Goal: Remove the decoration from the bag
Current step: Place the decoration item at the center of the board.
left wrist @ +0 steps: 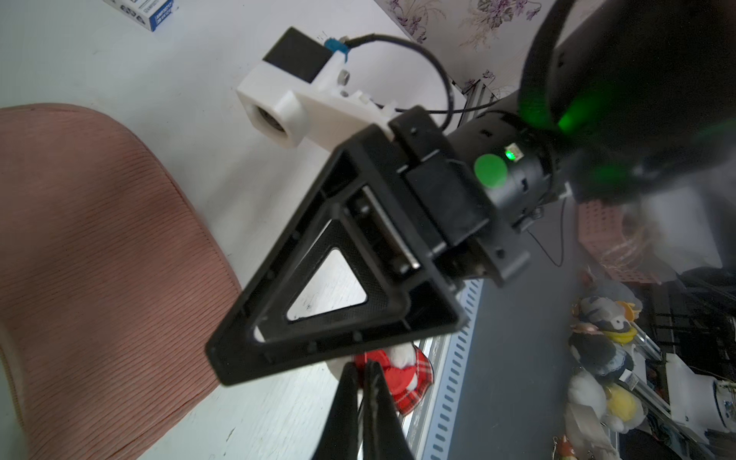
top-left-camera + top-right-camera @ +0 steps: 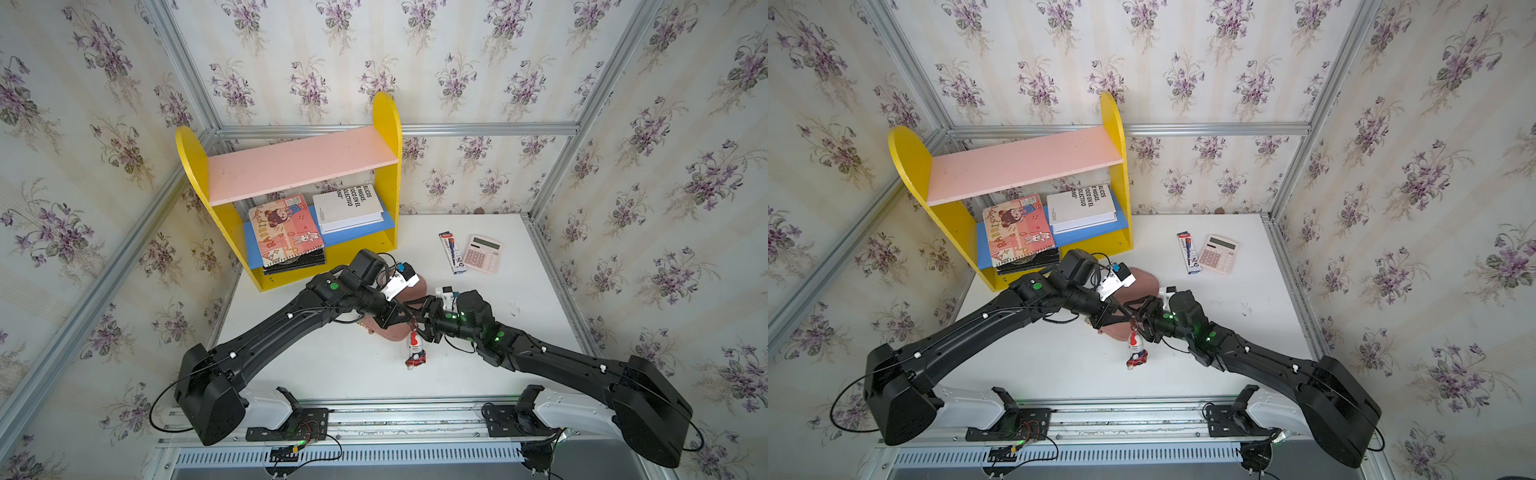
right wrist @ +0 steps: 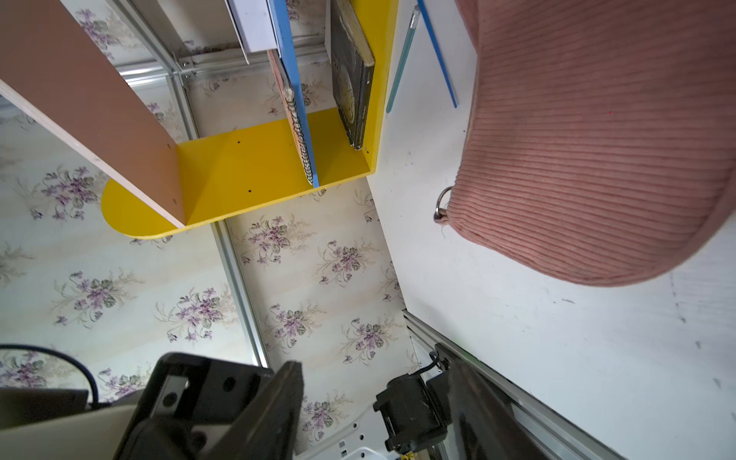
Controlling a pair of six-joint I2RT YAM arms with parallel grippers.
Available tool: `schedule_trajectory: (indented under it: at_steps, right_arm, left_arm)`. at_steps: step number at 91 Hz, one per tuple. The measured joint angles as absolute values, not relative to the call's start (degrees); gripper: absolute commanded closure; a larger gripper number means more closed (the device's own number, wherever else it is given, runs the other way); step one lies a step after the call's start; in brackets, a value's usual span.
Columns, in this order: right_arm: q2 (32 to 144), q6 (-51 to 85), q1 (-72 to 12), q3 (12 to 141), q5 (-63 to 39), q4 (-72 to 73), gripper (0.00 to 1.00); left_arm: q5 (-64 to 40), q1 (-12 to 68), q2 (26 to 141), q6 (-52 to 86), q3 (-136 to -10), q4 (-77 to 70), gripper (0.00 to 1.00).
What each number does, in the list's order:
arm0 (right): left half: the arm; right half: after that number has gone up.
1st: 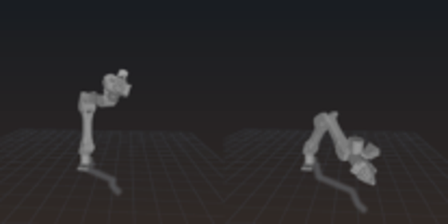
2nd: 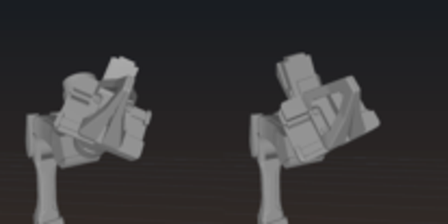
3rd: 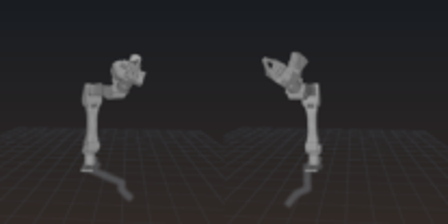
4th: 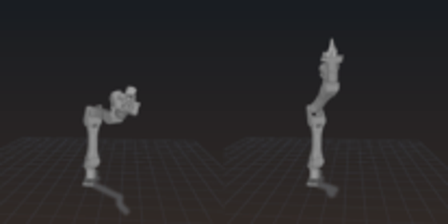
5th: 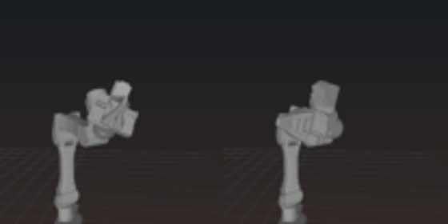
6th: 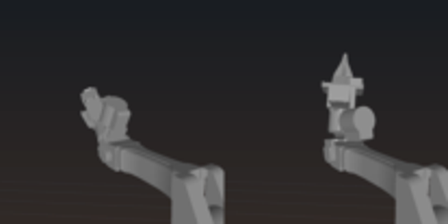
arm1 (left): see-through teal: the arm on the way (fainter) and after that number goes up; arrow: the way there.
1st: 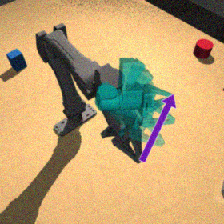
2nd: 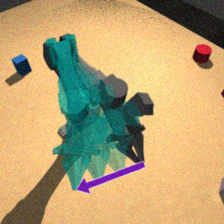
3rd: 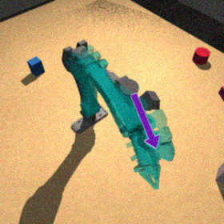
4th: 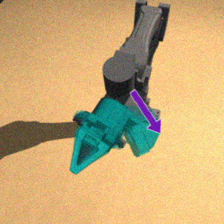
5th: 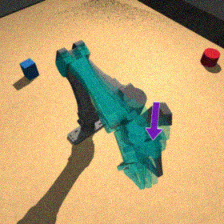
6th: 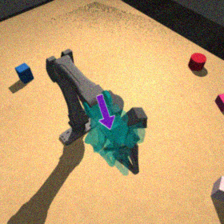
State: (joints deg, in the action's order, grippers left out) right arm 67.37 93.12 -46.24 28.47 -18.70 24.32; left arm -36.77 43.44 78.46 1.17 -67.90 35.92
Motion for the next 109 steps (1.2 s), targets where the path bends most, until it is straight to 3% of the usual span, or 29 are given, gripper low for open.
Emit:
schedule_trajectory:
  at_steps: [21, 47, 79, 109]
  right_arm:
    - [62.72, 92.60, -41.21, 26.96, -17.12, 23.57, 0.29]
    - [59.66, 74.50, -28.18, 30.65, -11.49, 14.22, 0.24]
    - [63.40, 59.29, -13.34, 32.12, -7.79, 8.91, 0.26]
    - [62.63, 56.34, -11.18, 30.09, -7.42, 8.84, 0.28]
  left_arm:
    - [-36.84, 43.46, 78.91, 0.99, -67.46, 34.26, 1.00]
    - [-37.19, 46.37, 83.07, 2.74, -70.08, 30.63, 1.00]
    - [-40.80, 51.07, 100.82, 6.83, -78.13, 19.88, 1.00]
    - [-40.95, 47.31, 117.16, 4.47, -89.36, 20.01, 1.00]
